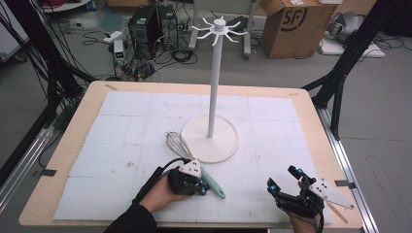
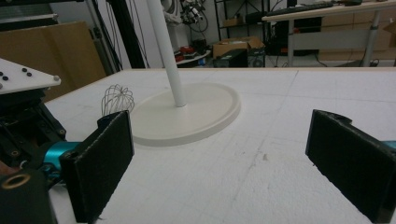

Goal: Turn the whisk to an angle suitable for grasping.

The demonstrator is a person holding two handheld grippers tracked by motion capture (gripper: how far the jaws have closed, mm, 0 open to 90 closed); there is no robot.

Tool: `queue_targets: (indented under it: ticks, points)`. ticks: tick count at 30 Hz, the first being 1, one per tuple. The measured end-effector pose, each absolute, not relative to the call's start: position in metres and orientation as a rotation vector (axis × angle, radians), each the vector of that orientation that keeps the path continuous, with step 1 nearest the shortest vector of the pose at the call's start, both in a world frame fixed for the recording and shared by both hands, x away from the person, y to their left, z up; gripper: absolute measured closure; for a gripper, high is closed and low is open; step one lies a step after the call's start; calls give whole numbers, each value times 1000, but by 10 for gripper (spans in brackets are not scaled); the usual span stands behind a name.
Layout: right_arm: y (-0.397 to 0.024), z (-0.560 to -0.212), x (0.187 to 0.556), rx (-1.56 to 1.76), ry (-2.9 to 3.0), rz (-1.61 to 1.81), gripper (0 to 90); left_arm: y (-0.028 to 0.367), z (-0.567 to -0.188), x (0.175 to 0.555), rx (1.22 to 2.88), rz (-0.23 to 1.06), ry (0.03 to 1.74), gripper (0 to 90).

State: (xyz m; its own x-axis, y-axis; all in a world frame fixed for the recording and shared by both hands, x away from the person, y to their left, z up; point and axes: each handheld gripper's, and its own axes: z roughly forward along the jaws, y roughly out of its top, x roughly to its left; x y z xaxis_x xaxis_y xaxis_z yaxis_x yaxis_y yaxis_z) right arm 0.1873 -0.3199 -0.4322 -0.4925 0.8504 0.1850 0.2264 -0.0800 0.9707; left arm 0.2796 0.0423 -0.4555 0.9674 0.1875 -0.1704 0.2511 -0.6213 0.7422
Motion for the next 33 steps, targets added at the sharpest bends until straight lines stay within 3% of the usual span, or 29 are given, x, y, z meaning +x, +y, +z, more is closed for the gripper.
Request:
queue_targets:
  ticks: [33]
  points:
    - [-343,-432,158,1240,1619,1535,66,18,-455,307,2246,-93,434,896]
